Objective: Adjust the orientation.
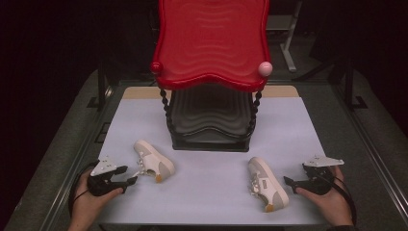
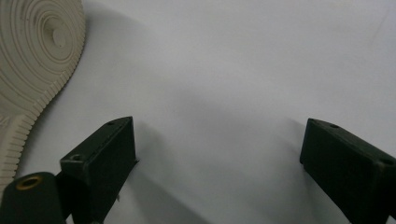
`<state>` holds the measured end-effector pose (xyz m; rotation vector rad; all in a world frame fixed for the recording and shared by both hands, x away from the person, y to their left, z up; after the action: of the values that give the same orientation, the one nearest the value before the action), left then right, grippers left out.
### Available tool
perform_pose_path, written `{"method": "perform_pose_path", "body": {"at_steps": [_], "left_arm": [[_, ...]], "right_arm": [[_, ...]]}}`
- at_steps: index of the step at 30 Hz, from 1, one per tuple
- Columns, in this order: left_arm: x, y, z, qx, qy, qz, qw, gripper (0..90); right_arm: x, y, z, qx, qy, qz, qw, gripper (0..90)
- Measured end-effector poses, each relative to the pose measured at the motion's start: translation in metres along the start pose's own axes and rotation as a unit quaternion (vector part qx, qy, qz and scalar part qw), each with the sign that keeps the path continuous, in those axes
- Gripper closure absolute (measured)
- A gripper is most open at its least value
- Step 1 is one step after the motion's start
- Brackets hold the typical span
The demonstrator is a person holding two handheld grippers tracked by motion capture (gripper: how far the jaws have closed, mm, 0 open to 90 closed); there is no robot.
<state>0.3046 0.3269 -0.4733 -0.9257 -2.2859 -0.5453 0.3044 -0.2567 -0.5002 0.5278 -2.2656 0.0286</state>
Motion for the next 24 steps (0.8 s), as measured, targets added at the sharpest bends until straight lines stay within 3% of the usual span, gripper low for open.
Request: {"method": "perform_pose_path", "body": {"at_steps": [3,4,6,7,8,10,18,21,24], "left_arm": [[0.004,0.008,-0.006,0.016,-0.012,-0.005,0.9998,54.6],[0.004,0.012,-0.008,0.020,-0.009,-0.007,0.9997,54.6],[0.006,0.019,-0.013,0.015,-0.007,-0.018,0.9997,68.9],[0.008,0.023,-0.016,0.018,-0.005,-0.022,0.9996,68.9],[0.009,0.027,-0.019,0.022,-0.012,-0.023,0.9994,80.1],[0.011,0.035,-0.025,0.030,-0.017,-0.029,0.9990,89.1],[0.005,0.067,-0.042,0.054,-0.020,-0.043,0.9974,89.9],[-0.001,0.079,-0.046,0.069,-0.036,-0.042,0.9961,90.0],[-0.010,0.086,-0.046,0.061,-0.030,-0.043,0.9967,90.0]], "right_arm": [[0.000,0.000,0.000,-0.001,0.001,-0.001,1.0000,9.3],[0.000,0.000,0.000,-0.001,0.001,-0.001,1.0000,9.3],[0.000,0.000,0.000,-0.001,-0.001,0.000,1.0000,9.3],[0.000,0.000,0.000,-0.001,-0.001,0.000,1.0000,9.3],[0.000,0.000,0.000,-0.001,-0.001,0.000,1.0000,9.3],[0.000,0.000,0.000,-0.001,-0.001,0.000,1.0000,9.3],[0.000,0.000,0.000,-0.001,-0.002,0.000,1.0000,9.3],[0.000,0.000,0.000,-0.001,-0.002,0.000,1.0000,9.4],[0.000,0.000,0.000,-0.001,-0.002,0.000,1.0000,9.3]]}}
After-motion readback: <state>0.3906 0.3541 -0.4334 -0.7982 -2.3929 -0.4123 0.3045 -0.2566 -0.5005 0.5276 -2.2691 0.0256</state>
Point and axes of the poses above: each handheld gripper's, and its own axes: x roughly backward along the jaws, z roughly out of its underside, y roughly to its left, the point moved 6 cm from there along -x, roughly forward along the jaws, and after that the axes turned 10 degrees about -x, right-handed, at the moved point
